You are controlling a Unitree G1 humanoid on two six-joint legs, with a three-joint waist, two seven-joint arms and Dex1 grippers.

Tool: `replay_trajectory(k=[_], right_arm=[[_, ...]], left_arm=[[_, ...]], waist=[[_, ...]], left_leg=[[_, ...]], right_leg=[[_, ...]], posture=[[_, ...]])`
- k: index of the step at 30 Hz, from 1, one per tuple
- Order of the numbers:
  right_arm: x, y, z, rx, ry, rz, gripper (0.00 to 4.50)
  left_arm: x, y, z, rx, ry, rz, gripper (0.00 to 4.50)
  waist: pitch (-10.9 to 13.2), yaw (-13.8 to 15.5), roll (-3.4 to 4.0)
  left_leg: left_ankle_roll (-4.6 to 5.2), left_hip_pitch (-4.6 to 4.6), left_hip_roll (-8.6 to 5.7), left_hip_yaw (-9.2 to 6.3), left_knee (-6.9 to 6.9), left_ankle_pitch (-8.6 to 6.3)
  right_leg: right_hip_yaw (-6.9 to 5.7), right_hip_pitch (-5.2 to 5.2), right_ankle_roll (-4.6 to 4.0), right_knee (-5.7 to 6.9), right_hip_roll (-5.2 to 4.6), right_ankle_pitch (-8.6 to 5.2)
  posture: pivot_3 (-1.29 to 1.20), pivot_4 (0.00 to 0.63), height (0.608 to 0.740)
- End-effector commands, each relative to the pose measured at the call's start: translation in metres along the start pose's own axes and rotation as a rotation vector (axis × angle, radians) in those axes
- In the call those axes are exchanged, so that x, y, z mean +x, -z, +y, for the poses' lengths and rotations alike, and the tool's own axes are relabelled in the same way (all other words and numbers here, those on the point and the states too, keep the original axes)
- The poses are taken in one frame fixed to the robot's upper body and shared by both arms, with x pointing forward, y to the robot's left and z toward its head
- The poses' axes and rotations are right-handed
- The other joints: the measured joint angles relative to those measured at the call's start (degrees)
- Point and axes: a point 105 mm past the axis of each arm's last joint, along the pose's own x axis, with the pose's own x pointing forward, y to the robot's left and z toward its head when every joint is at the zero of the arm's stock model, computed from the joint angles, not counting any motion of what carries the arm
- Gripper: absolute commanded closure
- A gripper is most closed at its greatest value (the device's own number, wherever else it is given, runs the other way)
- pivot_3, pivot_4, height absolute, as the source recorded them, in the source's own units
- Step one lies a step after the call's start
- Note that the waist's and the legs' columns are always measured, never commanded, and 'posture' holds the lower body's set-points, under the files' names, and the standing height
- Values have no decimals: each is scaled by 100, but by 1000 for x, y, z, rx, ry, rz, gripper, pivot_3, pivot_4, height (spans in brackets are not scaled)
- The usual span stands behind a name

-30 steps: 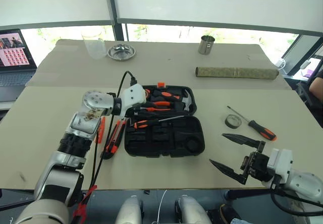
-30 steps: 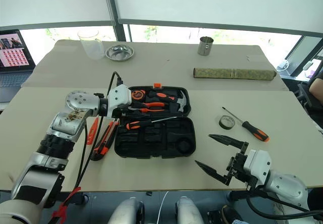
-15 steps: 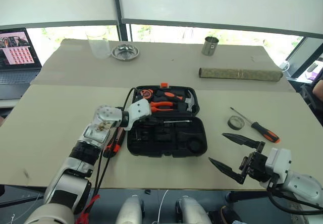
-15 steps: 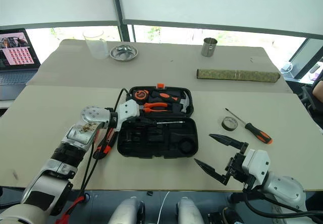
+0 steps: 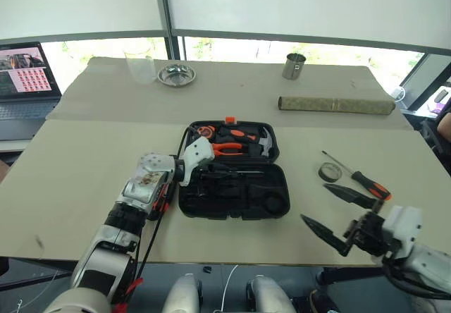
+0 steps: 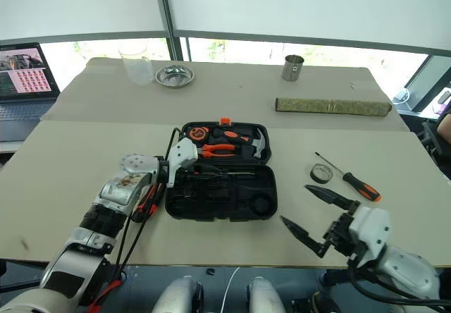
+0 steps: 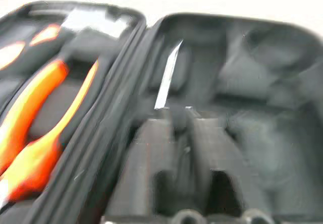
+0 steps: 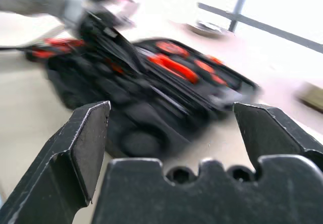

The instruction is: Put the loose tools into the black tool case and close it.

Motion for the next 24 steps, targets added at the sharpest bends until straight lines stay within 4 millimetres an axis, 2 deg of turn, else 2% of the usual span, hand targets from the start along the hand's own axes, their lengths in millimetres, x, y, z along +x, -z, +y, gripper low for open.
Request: replay_trajectory(k=[1,3,6,8,11,13,16,21,24], right_arm=[[-46,14,-35,-34,217,93,0],[-72,29,-44,-26,303,168,0],[-107,53,-48,-8,397,297,0],[-121,62,-54,-3,448,374,0],[-123,65,-68,-6,476,427,0],[-101,56,-85,-25,404,396,0],[-61,51,-107,-36,215,433,0],[-31,63,-146,-20,125,593,0],[-14,74,-157,12,70,673,0]], left_arm=[[-46,-36,5,127,-44,-169,1910],[-67,-34,-2,146,-29,-170,1161],[-94,-28,-14,79,-22,-145,93],[-107,-26,-22,57,-29,-124,30],[-118,-22,-27,22,-52,-105,30],[-121,-18,-34,-12,-33,-98,30],[-113,-18,-42,-26,-1,-113,30],[-99,-24,-51,-25,32,-139,30],[-97,-25,-55,-25,33,-138,30]], waist=[[-1,-12,3],[-8,-34,14],[-11,-66,24],[-11,-84,24],[-10,-118,27],[-10,-148,29],[-7,-268,32],[-2,-252,19],[-2,-221,21]], left_leg=[[0,-3,0,1,-2,0],[2,1,0,2,-10,-1],[6,8,1,10,-18,-4],[6,8,4,11,-15,-4],[4,12,5,14,-10,-3],[4,25,8,27,-9,-3],[4,62,14,51,-10,-3],[9,75,15,46,-19,-1],[17,54,13,45,-22,-6]], right_leg=[[2,-5,0,0,0,0],[1,-5,-1,0,0,0],[4,-5,-2,-2,-2,-5],[4,-4,-2,-2,-2,-5],[6,0,2,-2,-6,-8],[19,6,10,-2,-8,-13],[39,37,29,-4,-6,-21],[36,48,17,-5,9,-14],[31,28,-2,-6,7,-7]], posture=[[0,150,740],[0,150,740],[0,150,740],[0,150,740],[0,150,740],[0,150,740],[0,150,740],[0,150,740],[0,150,740]])
